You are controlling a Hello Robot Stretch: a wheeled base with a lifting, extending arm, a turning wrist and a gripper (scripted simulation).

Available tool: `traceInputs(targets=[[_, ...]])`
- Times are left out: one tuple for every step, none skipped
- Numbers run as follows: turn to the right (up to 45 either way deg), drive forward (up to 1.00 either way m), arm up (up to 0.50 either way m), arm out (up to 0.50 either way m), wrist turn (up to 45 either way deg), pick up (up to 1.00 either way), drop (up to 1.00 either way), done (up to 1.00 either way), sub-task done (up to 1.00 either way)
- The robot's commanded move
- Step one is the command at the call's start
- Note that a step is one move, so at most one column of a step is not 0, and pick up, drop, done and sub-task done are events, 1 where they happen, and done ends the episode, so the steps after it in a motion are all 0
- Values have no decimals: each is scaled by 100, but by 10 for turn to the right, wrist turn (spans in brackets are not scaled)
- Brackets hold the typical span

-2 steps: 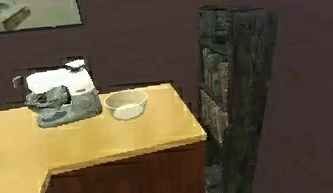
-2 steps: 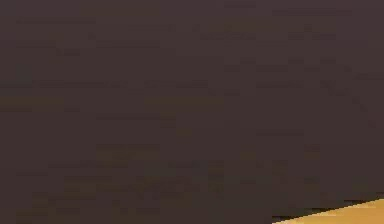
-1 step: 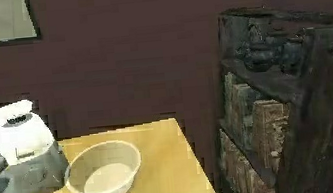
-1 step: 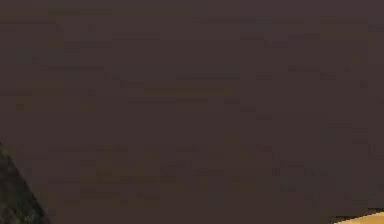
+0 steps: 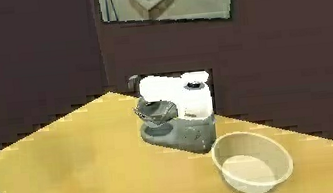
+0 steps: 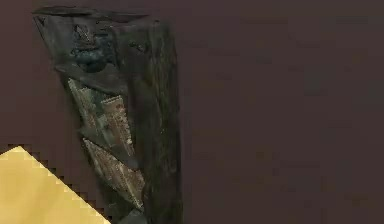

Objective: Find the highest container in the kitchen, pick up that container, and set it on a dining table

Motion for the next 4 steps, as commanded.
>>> traceInputs(targets=[[-450,0,0,0,0,0,0,0,0],[-180,0,0,0,0,0,0,0,0],[0,0,50,0,0,0,0,0,0],[0,0,38,0,0,0,0,0,0]])
